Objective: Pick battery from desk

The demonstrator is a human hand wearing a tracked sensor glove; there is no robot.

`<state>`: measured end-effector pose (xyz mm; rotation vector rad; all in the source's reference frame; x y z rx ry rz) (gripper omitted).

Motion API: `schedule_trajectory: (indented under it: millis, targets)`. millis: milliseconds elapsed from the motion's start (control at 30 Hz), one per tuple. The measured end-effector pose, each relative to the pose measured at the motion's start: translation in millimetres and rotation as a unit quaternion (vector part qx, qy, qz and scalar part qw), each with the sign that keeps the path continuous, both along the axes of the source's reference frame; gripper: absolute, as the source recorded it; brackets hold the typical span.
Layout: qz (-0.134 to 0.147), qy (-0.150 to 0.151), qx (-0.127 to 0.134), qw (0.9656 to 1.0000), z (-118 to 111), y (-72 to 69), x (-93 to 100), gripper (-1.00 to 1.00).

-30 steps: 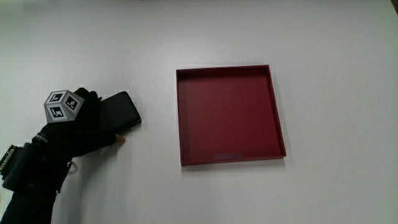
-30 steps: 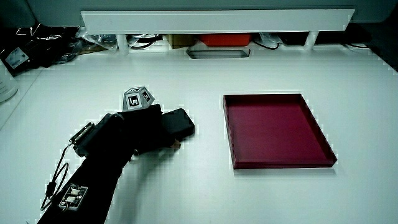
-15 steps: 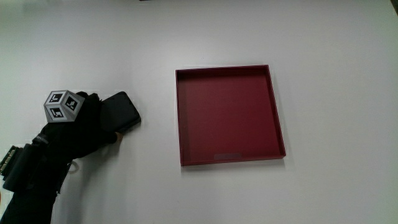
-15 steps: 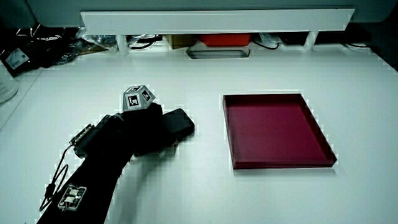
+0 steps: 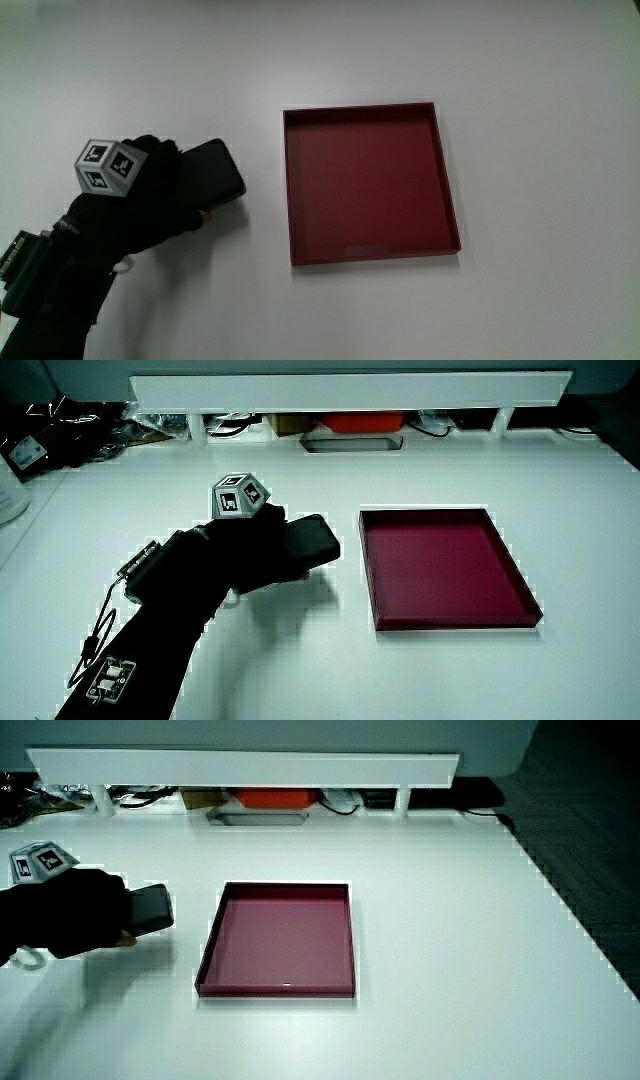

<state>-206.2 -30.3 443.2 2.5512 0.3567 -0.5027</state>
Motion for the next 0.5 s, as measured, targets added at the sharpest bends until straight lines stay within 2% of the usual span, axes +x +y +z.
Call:
schedule_trajectory:
  millis: [33, 67, 133, 167, 233, 267, 300, 333, 367, 400, 467, 500]
  targets:
    - [0.003, 0.005, 0.001, 1.0, -5, 0.4, 7.2, 1.0]
    - [0.021, 0.008, 0.012, 0.9997, -7, 0.0, 13.3, 1.0]
    - [0.023, 0.022, 0.005, 0.9995, -13, -0.3, 24.6, 1.0]
    - [0.044, 0.021, 0.023, 0.9985, -19, -0.8, 31.5, 1.0]
    - [0.051, 0.029, 0.032, 0.9978, -18, -1.2, 38.9, 1.0]
    - [0.038, 0.058, 0.011, 0.9975, -16, -0.8, 42.9, 1.0]
    - [0.057, 0.039, 0.026, 0.9973, -23, -1.3, 49.3, 1.0]
    - [0.058, 0.043, 0.03, 0.997, -24, -1.8, 53.6, 1.0]
    - [0.055, 0.071, 0.02, 0.9958, -17, -2.8, 56.3, 1.0]
    - [0.056, 0.066, 0.017, 0.9961, -21, -4.0, 61.4, 1.0]
    - [0.081, 0.04, 0.033, 0.9954, -33, -6.4, 73.0, 1.0]
    - [0.065, 0.069, 0.026, 0.9952, -25, -8.1, 73.8, 1.0]
